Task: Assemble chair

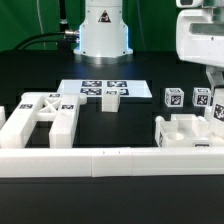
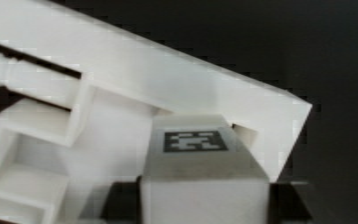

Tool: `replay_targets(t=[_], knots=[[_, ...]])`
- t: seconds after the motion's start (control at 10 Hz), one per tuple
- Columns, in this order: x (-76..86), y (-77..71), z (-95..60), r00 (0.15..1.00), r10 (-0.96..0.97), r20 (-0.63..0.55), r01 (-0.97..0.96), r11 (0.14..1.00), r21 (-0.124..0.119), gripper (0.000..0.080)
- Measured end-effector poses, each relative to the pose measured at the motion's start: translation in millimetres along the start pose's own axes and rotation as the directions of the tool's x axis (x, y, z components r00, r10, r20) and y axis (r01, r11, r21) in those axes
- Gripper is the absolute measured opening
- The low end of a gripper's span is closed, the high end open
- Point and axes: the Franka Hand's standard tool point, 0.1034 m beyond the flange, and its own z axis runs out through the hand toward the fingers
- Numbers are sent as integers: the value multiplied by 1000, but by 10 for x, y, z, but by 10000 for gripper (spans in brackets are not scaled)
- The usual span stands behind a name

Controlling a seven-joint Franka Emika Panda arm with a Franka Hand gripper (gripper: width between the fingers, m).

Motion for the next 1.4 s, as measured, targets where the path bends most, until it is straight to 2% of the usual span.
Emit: replay_targets(t=[0.2,0.3,0.4,0.5,0.9,1.1,1.4], knots=[[0,1,2,1000,-9,3,9,1000,1,295],[27,2,1,996,-84,3,84,996,1,483],[48,0,-2,990,-139,4,139,990,4,483],[46,0,-1,974,-228,4,228,974,5,617],[44,1,-1,877,-480,2,480,877,4,648],[43,-42,-22,734,-679,3,679,734,-1,649],[92,-69,-23,538,-843,1,843,538,-1,649]])
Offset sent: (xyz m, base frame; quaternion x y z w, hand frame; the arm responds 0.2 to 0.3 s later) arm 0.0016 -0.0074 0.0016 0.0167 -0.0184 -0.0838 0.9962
